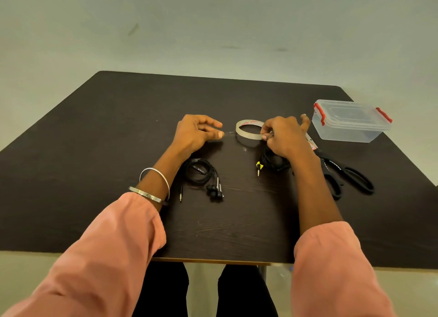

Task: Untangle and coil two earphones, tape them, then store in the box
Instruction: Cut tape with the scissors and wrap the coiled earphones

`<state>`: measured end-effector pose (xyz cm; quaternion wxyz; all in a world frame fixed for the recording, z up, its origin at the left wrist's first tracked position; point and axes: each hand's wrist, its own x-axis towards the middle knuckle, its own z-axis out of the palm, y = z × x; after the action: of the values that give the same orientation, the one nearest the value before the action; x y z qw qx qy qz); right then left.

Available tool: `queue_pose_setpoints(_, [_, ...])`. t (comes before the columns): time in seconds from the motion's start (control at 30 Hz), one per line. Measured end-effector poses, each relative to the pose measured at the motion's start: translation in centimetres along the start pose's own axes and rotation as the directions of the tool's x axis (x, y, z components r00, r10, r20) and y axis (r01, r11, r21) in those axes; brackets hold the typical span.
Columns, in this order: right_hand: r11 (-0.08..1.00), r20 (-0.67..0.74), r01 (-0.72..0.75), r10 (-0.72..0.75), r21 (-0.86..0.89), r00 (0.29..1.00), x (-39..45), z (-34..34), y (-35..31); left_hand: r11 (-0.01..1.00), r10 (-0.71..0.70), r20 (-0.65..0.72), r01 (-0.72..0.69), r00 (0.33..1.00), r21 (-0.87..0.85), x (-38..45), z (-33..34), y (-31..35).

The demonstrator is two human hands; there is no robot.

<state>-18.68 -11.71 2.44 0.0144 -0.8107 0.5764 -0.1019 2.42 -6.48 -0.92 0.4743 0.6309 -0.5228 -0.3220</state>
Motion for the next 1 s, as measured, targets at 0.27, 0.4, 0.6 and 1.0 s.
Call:
queue_pose_setpoints(0.27, [0.995,0.066,-0.030,0.024,0.096,0.998,0.2,0.3,-0.3,0.996,-0.054,-0.026,0.055,0.998,0.073,0.2,0.5,0.2])
queue_pose_setpoints(0.4, [0.978,0.025,-0.044,0.040,0.205,0.999,-1.0,-0.6,0.1,0.987,-0.025,-0.030,0.029,0.999,0.156,0.1,0.5,0.2])
queue_pose_setpoints(0.6, [0.912,-0.095,-0.241,0.287,0.332,0.953,-5.8,-2.5,3.2,0.977,-0.074,-0.014,0.075,0.997,0.201,0.1,0.5,0.9])
queue_pose_setpoints(1.0, [0.893,-0.004,-0.438,0.440,-0.107,0.898,-11.7,-1.6,6.1,0.941,-0.087,-0.071,0.105,0.994,0.323,-0.6,0.9,1.8])
